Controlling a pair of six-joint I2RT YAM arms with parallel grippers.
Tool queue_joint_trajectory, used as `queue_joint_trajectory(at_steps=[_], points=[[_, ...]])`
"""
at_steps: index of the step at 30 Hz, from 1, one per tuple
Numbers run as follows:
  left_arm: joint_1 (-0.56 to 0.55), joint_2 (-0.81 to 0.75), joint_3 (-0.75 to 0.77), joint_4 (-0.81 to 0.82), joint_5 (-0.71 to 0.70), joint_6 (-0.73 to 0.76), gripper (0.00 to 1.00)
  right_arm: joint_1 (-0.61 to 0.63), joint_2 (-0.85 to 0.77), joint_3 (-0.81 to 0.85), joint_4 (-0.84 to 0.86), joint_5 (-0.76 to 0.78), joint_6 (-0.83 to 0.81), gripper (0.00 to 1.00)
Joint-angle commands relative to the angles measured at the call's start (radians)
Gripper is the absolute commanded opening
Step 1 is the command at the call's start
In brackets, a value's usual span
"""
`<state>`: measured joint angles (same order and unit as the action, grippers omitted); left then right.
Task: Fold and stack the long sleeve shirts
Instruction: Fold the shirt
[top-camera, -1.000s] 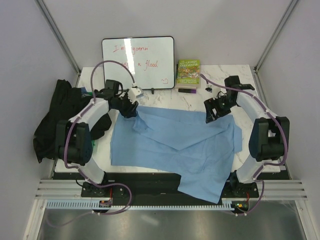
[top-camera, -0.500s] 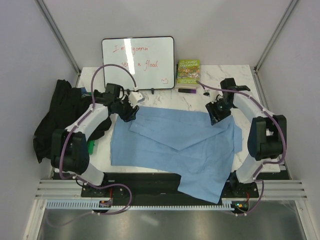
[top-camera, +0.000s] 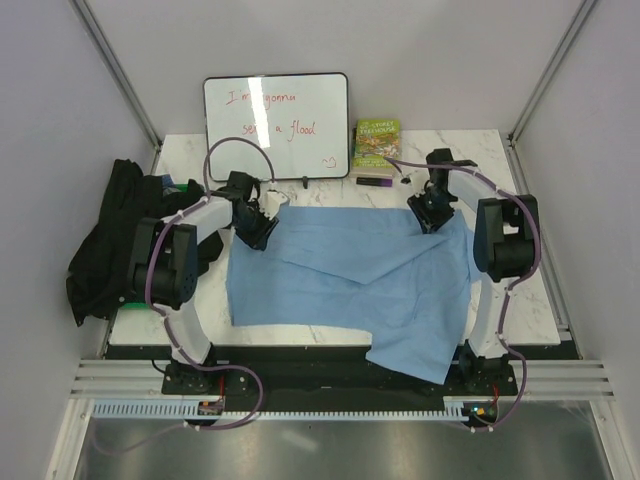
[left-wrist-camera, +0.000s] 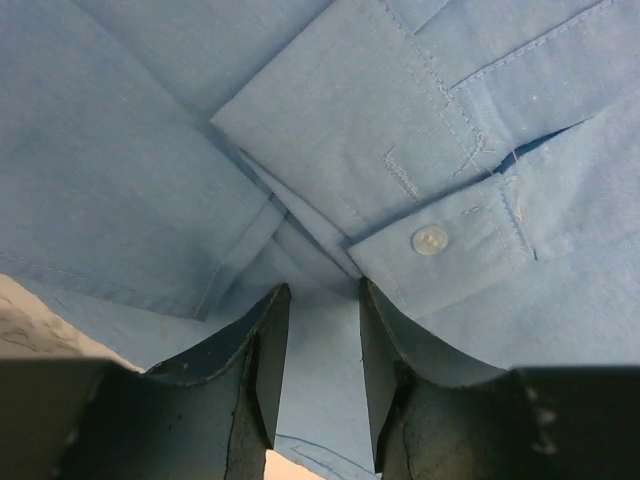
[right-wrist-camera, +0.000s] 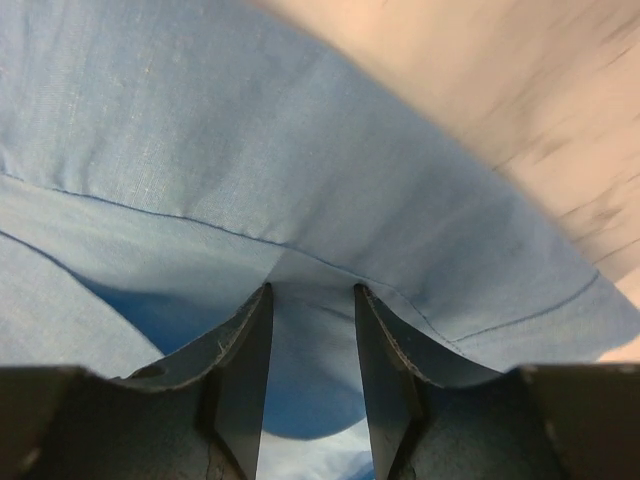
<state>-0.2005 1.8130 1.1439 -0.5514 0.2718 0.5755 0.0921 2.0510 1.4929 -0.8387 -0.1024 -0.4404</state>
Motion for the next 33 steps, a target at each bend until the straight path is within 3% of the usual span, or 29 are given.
queue_joint_trajectory(at_steps=[1, 4, 5, 7, 9, 12, 15, 16, 18, 19, 22, 27, 29, 33], points=[[0.024, 0.118, 0.105, 0.005, -0.077, -0.082, 0.41, -0.003, 0.154, 0.195, 0.098, 0.089, 0.028, 0.46], [0.024, 0.16, 0.177, -0.007, -0.063, -0.08, 0.41, -0.003, 0.199, 0.318, 0.084, 0.087, 0.045, 0.49], [0.026, 0.155, 0.203, -0.019, 0.007, -0.077, 0.41, -0.006, 0.196, 0.34, 0.063, 0.079, 0.045, 0.52], [0.021, 0.074, 0.194, -0.033, 0.07, -0.062, 0.43, -0.029, 0.143, 0.375, 0.033, 0.008, 0.034, 0.56], [0.018, -0.012, 0.149, -0.051, 0.234, -0.03, 0.48, -0.073, 0.05, 0.388, -0.029, -0.104, 0.02, 0.64], [-0.071, -0.255, 0.028, -0.056, 0.323, 0.083, 0.59, -0.145, -0.087, 0.38, -0.144, -0.224, -0.033, 0.76], [-0.278, -0.469, -0.11, -0.032, 0.29, 0.167, 0.61, -0.183, -0.211, 0.278, -0.23, -0.292, -0.104, 0.77], [-0.401, -0.554, -0.175, 0.013, 0.273, 0.17, 0.61, -0.192, -0.238, 0.248, -0.25, -0.333, -0.121, 0.77], [-0.529, -0.613, -0.234, 0.083, 0.262, 0.166, 0.62, -0.218, -0.313, 0.181, -0.299, -0.384, -0.156, 0.76], [-0.659, -0.635, -0.286, 0.123, 0.22, 0.161, 0.62, -0.227, -0.334, 0.118, -0.321, -0.434, -0.176, 0.76], [-0.842, -0.624, -0.325, 0.251, 0.156, 0.172, 0.6, -0.238, -0.423, -0.015, -0.387, -0.451, -0.285, 0.71], [-0.852, -0.497, -0.277, 0.217, 0.098, 0.043, 0.54, -0.247, -0.665, -0.318, -0.454, -0.346, -0.563, 0.58], [-0.768, -0.506, -0.286, 0.19, 0.13, -0.029, 0.53, -0.247, -0.789, -0.417, -0.461, -0.283, -0.648, 0.54], [-0.52, -0.535, -0.296, 0.009, 0.227, -0.059, 0.55, -0.239, -0.936, -0.603, -0.516, -0.246, -0.825, 0.57]])
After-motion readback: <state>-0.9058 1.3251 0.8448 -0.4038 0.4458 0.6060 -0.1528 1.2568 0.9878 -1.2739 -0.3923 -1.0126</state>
